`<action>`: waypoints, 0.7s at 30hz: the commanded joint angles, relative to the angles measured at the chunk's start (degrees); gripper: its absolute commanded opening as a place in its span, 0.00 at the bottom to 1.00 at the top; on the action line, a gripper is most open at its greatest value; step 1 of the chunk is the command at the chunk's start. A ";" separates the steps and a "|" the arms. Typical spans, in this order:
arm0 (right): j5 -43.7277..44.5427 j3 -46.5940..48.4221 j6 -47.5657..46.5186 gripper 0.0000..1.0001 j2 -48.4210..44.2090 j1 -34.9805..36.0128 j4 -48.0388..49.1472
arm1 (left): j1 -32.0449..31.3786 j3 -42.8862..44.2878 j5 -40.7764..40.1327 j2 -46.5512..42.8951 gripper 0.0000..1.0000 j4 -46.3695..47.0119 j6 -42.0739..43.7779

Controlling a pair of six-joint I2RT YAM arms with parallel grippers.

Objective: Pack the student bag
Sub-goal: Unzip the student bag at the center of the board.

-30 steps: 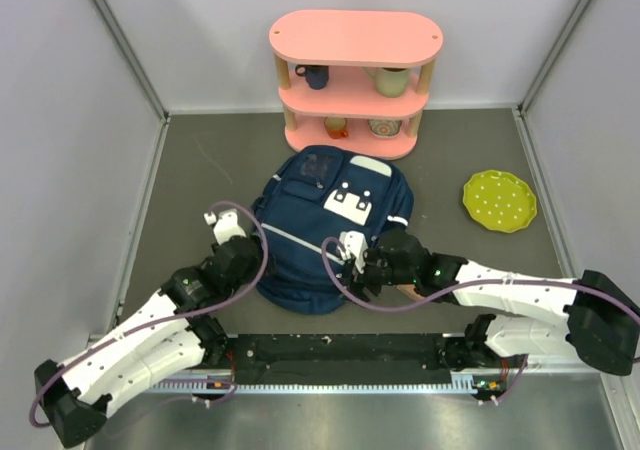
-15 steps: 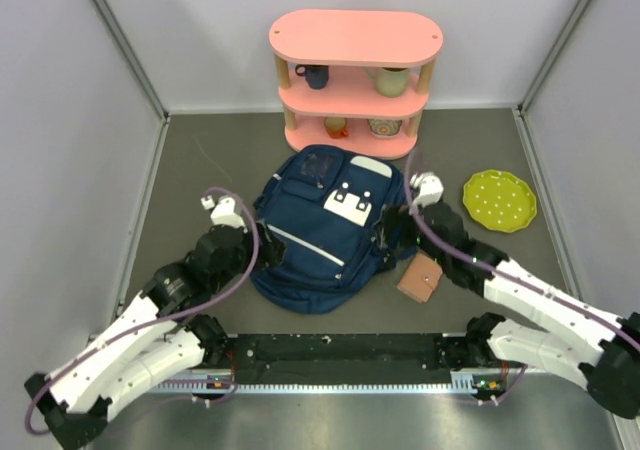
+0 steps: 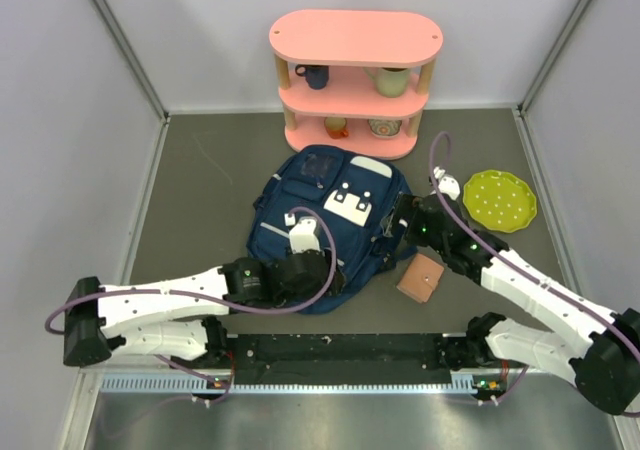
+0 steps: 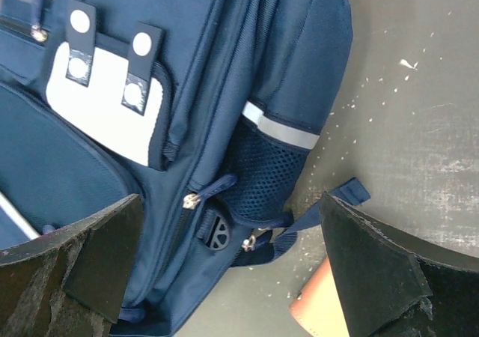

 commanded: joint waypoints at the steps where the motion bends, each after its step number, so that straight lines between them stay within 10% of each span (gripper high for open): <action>1: -1.27 1.10 3.98 0.99 -3.13 -0.28 1.78 | -4.56 0.26 -6.96 2.33 0.62 3.03 -12.41; 21: -5.31 -1.01 2.57 0.99 -6.56 -0.28 2.49 | -10.36 12.57 -28.07 23.69 0.57 -13.31 -36.77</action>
